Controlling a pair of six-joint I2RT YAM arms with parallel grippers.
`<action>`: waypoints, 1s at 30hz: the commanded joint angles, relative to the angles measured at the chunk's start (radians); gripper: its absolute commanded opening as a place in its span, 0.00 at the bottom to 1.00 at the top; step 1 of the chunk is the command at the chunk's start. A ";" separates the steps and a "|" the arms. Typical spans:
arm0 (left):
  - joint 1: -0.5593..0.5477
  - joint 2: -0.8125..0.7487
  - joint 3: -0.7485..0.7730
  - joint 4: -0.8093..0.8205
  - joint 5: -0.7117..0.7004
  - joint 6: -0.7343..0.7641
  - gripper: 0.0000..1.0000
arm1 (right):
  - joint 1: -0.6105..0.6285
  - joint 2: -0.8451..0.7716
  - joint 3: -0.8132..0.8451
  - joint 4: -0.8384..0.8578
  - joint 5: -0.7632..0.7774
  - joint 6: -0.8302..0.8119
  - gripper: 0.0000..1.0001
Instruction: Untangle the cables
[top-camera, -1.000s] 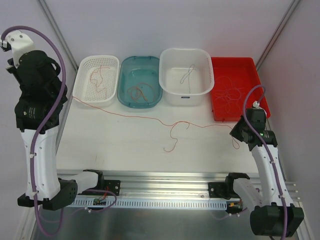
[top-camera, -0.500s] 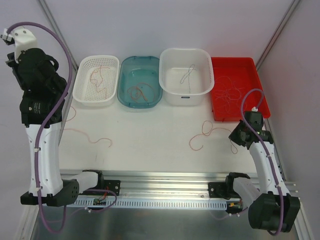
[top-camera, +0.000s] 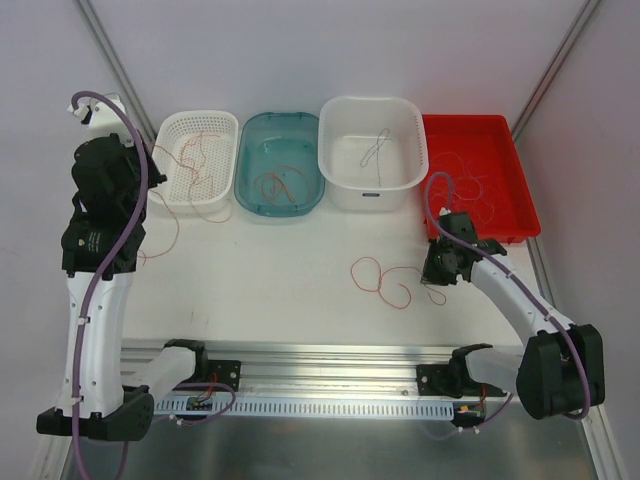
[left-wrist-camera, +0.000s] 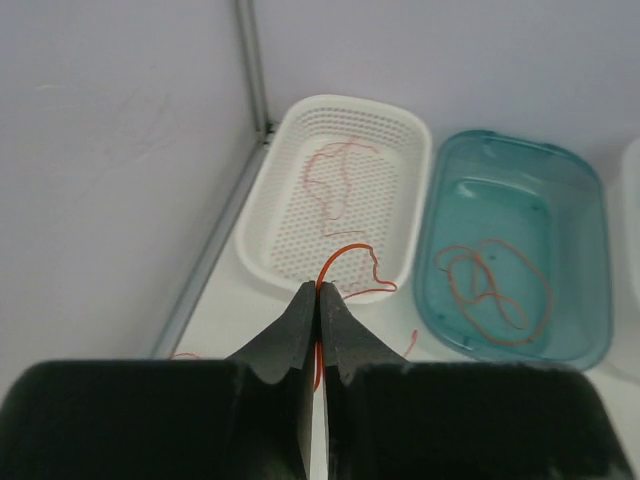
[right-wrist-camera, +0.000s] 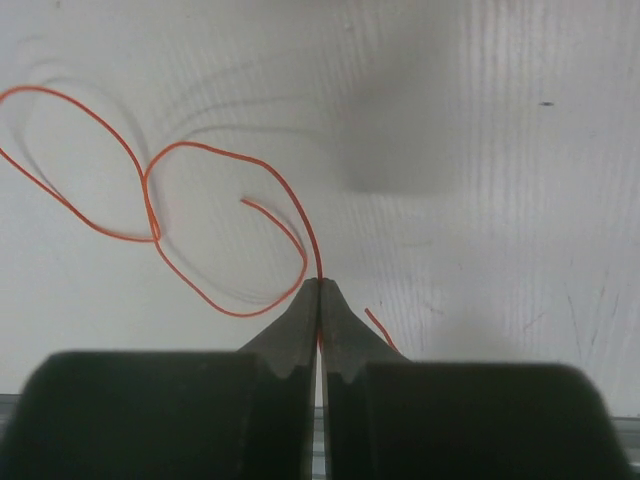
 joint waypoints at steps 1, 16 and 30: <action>-0.007 -0.003 0.050 0.034 0.284 -0.130 0.00 | 0.050 0.021 0.066 0.037 -0.003 -0.025 0.01; -0.007 0.319 0.606 0.057 0.582 -0.239 0.00 | 0.134 0.009 0.042 0.092 -0.064 -0.042 0.01; -0.023 0.665 0.671 0.324 0.637 -0.320 0.00 | 0.142 -0.029 0.019 0.106 -0.065 -0.045 0.01</action>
